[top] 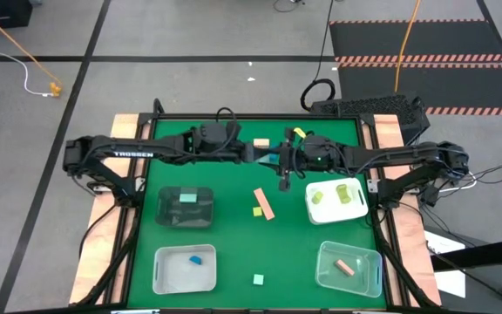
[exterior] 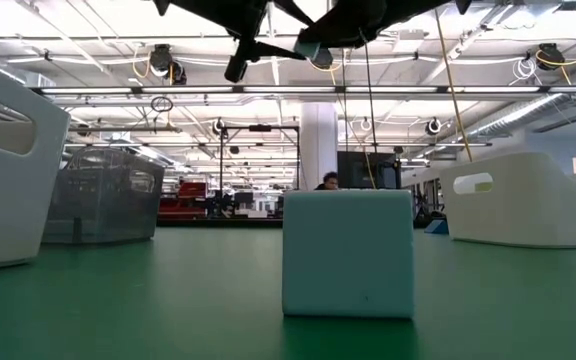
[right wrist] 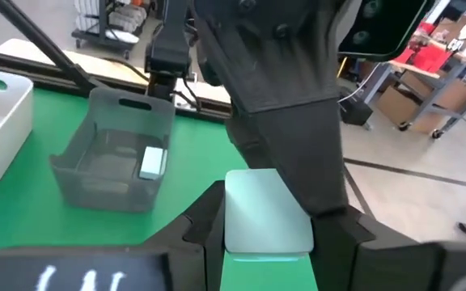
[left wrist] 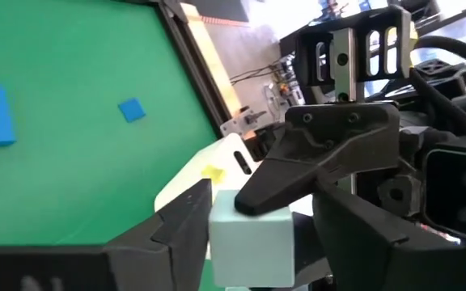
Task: Sort & place blocks by color
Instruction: Put the top light blue block into the black bin
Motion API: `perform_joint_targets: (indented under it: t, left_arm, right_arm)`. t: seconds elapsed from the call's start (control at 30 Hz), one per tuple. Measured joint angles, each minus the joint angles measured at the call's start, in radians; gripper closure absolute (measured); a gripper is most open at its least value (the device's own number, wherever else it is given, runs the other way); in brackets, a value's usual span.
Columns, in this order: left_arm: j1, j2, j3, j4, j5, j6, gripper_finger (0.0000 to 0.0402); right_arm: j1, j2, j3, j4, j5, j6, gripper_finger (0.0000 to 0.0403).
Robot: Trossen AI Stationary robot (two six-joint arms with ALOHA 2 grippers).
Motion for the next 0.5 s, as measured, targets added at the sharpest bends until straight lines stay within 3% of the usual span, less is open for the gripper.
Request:
perform_joint_targets:
  t: [0.23, 0.5]
  left_arm:
    - [0.0, 0.003, 0.0, -0.016, 0.004, 0.003, 0.0245]
    - [-0.002, 0.005, -0.001, -0.017, 0.021, -0.026, 0.021]
  right_arm:
    - [0.0, 0.0, 0.0, -0.033, 0.006, 0.004, 0.0291]
    - [0.001, 0.003, 0.001, -0.045, 0.05, -0.003, 0.0291]
